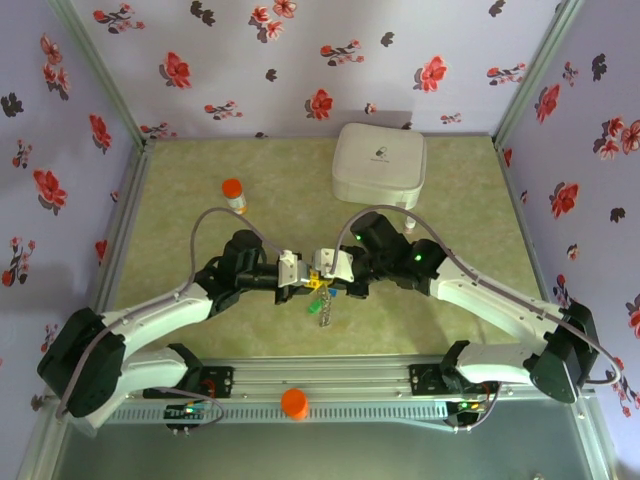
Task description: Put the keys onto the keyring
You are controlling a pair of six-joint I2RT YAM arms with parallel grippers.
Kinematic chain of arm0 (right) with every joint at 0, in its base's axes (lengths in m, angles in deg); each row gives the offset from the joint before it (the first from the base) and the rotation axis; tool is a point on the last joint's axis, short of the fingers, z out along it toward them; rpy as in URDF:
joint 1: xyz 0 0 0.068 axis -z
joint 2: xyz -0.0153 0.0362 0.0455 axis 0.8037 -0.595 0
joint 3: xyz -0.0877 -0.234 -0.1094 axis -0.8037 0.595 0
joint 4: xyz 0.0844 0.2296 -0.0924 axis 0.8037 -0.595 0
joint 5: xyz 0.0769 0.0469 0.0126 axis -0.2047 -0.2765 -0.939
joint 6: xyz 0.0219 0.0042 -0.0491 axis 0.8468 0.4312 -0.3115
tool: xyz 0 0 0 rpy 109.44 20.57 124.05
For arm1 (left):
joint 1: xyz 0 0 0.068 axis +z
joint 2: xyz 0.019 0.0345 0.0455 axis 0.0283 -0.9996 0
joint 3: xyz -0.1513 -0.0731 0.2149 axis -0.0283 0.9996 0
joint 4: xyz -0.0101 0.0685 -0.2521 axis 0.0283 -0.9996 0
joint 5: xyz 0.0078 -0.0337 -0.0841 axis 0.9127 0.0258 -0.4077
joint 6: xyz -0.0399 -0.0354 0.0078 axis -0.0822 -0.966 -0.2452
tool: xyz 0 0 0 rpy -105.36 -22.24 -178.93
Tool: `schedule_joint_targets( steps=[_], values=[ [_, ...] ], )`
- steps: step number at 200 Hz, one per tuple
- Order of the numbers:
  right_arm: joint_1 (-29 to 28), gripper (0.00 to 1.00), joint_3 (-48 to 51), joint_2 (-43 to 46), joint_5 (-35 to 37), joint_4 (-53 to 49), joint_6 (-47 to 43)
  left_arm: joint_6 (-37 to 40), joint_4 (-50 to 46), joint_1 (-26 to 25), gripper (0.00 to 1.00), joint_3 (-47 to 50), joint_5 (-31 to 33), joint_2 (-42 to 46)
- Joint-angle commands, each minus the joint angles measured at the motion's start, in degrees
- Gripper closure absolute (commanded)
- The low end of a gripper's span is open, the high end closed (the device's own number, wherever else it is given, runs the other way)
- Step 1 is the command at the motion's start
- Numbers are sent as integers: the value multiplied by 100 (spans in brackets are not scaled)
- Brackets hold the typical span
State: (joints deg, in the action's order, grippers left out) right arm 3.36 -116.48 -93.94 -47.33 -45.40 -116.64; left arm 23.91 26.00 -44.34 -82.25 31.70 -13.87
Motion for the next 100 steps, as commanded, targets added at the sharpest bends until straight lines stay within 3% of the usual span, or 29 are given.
schedule_joint_targets(
  steps=[1, 7, 32, 64, 100],
  values=[
    [29, 100, -156, 77, -351, 127, -33, 23, 142, 44, 100, -160, -149, -46],
    [38, 100, -101, 144, -351, 213, 25, 45, 151, 49, 100, -150, -149, -35],
    [276, 77, 330, 568, -607, 838, 517, -103, 453, 44, 100, -1, -108, 35],
    [583, 68, 1335, 1174, -977, 2327, 1621, -824, 1789, 44, 100, 488, -29, -49],
    [590, 64, 2012, 1477, -742, 2837, 2156, -1291, 2894, 44, 100, 831, -17, -225]
  ],
)
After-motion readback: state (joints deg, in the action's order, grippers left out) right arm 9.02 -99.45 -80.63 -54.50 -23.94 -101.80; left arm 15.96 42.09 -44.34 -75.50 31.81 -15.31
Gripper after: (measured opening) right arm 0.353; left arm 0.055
